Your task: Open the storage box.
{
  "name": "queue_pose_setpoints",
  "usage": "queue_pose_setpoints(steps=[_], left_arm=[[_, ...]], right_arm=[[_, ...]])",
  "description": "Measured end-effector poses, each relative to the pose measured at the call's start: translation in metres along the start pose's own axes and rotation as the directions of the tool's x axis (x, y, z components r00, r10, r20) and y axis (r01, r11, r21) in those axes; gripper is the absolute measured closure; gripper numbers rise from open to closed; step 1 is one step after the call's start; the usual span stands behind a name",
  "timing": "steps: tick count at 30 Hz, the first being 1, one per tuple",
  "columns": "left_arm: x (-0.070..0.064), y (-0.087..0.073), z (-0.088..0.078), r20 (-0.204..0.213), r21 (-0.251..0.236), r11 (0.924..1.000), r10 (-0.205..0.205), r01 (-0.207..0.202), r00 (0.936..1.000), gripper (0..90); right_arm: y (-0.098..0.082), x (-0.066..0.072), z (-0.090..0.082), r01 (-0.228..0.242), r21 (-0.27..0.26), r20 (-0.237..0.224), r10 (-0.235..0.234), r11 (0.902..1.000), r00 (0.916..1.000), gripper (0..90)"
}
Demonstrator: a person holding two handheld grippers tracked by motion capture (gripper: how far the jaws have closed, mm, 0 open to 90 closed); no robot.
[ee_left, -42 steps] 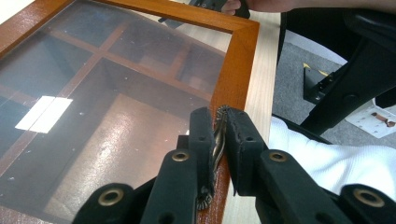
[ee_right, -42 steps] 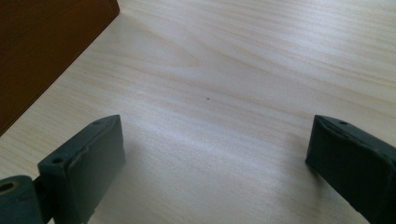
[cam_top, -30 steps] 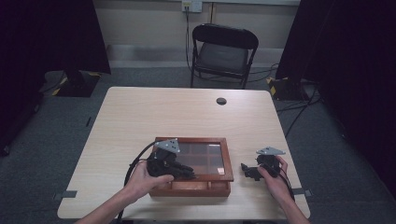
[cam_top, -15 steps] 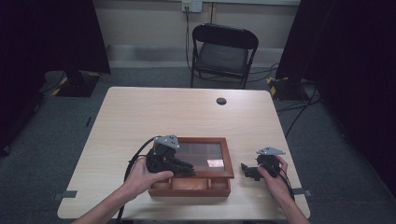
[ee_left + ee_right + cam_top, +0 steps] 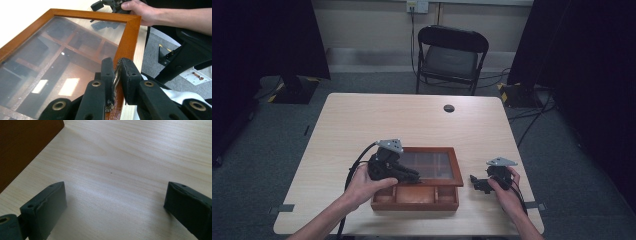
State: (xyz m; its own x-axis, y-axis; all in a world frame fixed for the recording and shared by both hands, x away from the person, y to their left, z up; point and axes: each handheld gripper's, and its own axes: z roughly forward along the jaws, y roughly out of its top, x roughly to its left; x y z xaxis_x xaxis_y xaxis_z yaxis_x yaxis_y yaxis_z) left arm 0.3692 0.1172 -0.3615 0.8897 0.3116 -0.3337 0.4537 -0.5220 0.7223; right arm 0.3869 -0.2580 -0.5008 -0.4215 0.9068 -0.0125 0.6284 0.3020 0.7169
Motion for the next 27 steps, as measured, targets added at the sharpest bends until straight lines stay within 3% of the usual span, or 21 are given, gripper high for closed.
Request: queue_pose_setpoints(steps=[11,15,27], left_arm=[[0.004,0.013,-0.008,-0.006,-0.009,1.0,-0.005,0.005,1.0,81.0],[0.008,0.017,-0.014,0.008,-0.036,0.9992,-0.015,0.015,0.9999,81.0],[0.009,0.025,-0.015,0.003,-0.017,0.9998,-0.01,0.01,0.9999,81.0]], right_arm=[[0.0,0.0,0.0,0.0,0.001,0.0,0.0,1.0,1.0,3.1],[0.0,0.0,0.0,-0.002,0.0,0.001,0.002,1.0,1.0,3.0],[0.0,0.0,0.0,0.001,-0.002,0.001,-0.001,1.0,1.0,3.0]])
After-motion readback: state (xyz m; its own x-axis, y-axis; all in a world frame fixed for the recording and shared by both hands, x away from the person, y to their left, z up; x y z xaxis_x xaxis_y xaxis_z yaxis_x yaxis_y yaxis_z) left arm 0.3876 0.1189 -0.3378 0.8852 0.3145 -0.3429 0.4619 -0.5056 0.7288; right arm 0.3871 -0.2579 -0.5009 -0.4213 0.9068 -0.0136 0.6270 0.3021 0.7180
